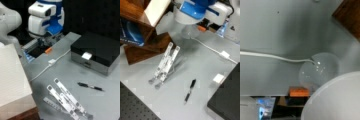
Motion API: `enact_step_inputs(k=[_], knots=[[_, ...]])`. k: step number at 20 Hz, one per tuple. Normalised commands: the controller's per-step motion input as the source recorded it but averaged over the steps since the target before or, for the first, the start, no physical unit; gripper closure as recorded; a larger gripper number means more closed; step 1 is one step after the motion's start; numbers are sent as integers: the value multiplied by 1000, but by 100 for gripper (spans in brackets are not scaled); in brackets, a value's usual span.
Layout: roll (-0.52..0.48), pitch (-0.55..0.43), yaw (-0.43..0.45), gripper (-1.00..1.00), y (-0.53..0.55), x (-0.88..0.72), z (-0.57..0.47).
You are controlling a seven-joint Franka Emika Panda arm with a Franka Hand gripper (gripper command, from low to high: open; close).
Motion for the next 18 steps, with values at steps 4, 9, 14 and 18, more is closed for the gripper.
enact_step_inputs(k=[4,9,14,18], knots=[[-634,400,-288,-100,0,446,222],[-606,433,-186,-100,-81,417,183],[-588,406,-66,-100,-108,331,170],[-464,342,3,-100,-92,239,148]])
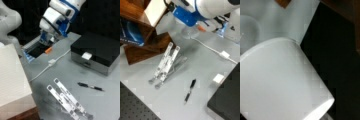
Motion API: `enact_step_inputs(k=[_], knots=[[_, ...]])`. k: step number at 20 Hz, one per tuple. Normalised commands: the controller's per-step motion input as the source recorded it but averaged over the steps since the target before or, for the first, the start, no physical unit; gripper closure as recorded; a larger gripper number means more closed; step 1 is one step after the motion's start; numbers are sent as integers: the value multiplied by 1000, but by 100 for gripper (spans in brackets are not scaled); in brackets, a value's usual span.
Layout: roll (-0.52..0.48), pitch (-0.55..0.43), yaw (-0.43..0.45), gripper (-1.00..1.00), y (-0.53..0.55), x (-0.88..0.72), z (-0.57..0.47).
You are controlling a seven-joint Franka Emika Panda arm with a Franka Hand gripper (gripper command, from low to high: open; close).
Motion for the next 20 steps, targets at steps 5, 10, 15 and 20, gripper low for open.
enact_step_inputs(k=[5,10,15,20], knots=[[-330,292,42,-100,-138,134,147],[-321,194,57,-100,-202,7,75],[-272,94,127,-100,-336,-105,-49],[-217,53,145,-100,-335,-210,-64]])
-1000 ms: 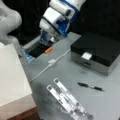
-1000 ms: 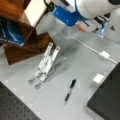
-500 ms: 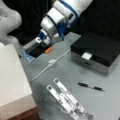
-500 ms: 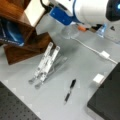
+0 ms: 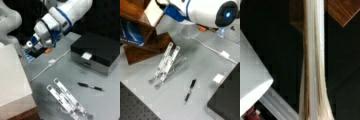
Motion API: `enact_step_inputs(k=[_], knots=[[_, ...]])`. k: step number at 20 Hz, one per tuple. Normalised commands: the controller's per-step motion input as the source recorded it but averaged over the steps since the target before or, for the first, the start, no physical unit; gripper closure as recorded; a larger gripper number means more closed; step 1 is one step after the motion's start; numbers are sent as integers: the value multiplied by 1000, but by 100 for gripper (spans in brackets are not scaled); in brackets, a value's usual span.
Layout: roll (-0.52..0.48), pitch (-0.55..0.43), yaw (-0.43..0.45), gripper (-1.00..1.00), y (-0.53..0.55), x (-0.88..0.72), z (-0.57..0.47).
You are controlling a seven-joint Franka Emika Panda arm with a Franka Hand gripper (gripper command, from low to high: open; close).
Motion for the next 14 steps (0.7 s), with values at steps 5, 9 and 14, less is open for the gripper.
enact_step_inputs(k=[5,9,14], knots=[[-153,0,167,-100,-272,-244,-46],[-123,-36,212,-100,-262,-289,-23],[-116,-46,268,-100,-301,-317,-13]])
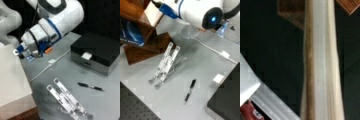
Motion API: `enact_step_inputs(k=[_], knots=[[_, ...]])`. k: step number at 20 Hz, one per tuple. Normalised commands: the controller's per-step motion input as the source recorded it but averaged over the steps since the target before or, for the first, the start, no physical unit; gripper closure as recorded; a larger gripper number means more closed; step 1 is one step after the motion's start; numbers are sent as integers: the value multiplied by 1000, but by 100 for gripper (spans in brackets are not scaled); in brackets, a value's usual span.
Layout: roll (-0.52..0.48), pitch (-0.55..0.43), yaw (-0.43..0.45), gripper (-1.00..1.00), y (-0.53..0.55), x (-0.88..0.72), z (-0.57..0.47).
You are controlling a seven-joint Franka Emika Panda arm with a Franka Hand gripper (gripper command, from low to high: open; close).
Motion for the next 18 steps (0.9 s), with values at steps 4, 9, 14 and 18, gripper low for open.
enact_step_inputs(k=[4,9,14,18], knots=[[-137,-31,302,-100,-278,-321,34],[-61,-56,296,100,-136,-312,14],[25,-71,279,100,-54,-275,30],[51,-66,263,100,-22,-233,13]])
